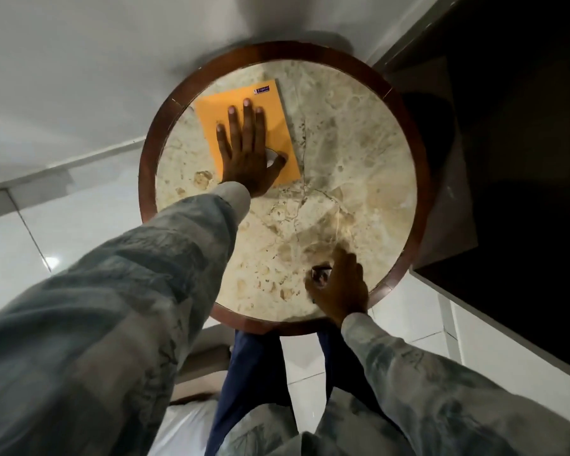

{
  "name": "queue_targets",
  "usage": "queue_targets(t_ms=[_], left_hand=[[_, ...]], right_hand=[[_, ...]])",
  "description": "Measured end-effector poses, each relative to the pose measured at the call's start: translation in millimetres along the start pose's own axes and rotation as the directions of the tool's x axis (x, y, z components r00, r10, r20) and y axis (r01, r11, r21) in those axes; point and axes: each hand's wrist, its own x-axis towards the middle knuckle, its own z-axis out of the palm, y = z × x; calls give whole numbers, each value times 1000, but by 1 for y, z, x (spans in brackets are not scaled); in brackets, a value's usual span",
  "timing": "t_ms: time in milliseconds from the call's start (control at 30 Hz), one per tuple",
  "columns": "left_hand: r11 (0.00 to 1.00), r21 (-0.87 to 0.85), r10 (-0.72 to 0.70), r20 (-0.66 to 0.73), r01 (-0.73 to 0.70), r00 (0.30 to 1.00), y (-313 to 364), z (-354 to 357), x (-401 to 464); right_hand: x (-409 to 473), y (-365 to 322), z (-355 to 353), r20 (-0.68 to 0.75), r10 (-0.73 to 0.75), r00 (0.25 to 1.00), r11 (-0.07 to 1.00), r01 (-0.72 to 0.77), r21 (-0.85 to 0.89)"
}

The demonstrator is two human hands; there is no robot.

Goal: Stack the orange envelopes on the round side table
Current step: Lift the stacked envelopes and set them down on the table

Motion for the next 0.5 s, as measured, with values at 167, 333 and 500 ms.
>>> queue_targets(t_ms=[167,333,500], left_hand=[[1000,11,4,21,-4,1000,0,0,1],[1000,27,14,8,-15,1000,-4,4,5],[999,32,34,-74,-32,997,-8,19,6]], right_hand=[[20,-12,-3,-52,13,999,993,-6,116],[114,-68,-70,-341,-69,937,951,166,262],[185,-112,-114,-520,-188,834,916,340,215]])
